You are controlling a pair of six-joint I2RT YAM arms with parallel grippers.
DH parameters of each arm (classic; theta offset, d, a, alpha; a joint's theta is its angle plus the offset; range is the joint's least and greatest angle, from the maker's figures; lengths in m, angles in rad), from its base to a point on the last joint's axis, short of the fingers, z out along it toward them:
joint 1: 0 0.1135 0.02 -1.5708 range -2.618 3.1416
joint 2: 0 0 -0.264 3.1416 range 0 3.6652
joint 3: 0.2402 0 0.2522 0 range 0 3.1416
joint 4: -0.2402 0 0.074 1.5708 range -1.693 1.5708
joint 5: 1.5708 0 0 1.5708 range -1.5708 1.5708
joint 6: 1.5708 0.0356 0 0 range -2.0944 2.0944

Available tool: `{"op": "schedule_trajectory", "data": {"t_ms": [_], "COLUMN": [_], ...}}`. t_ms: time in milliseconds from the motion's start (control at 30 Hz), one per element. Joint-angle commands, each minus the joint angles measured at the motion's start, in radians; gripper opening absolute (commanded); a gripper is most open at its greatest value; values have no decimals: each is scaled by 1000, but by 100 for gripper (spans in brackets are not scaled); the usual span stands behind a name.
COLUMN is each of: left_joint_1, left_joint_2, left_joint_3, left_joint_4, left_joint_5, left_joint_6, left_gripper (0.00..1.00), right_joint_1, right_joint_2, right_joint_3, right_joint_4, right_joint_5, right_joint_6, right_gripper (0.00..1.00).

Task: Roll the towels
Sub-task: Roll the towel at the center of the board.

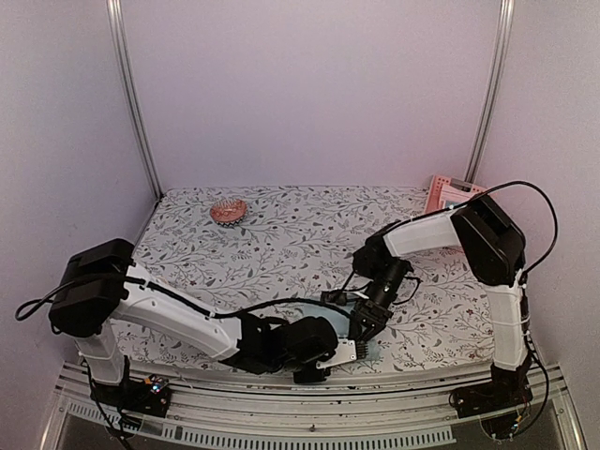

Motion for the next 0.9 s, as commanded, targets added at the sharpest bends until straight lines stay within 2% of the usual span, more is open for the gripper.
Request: {"op": "schedule_trajectory", "data": {"t_ms": [0,167,200,300,333,433,600,700,867], "left_joint_1": [48,152,183,248,266,316,383,409,425], "left_joint_2": [-16,50,69,173,196,255,313,325,342], "left_joint_3": [58,174,204,278,304,338,362,365,371], "left_joint_4": [-139,-276,-305,-379,-396,-411,-390,-373,-368], "left_joint_5": [195,518,612,772,826,960,1124,1185,1238], "left_joint_6": [-81,-177,-201,-258,-277,-343,-433,-470,-493], "left_gripper": [5,4,5,4,5,4,3,1,1], "right_joint_1": [-84,-205,-209,-208,-201,-154,-30,89,214], "right_joint_2": [-279,-550,-595,-733,-775,-871,-943,-940,-864], "right_joint_3": [6,-50,-78,-190,-243,-365,-454,-498,-532], "right_joint_4": [12,76,84,130,171,282,400,498,639], "right_joint_5": [42,41,48,57,102,246,393,529,694], "right_joint_6": [11,85,96,83,97,139,156,179,202], "right_gripper": [42,42,42,43,44,45,51,53,55]}}
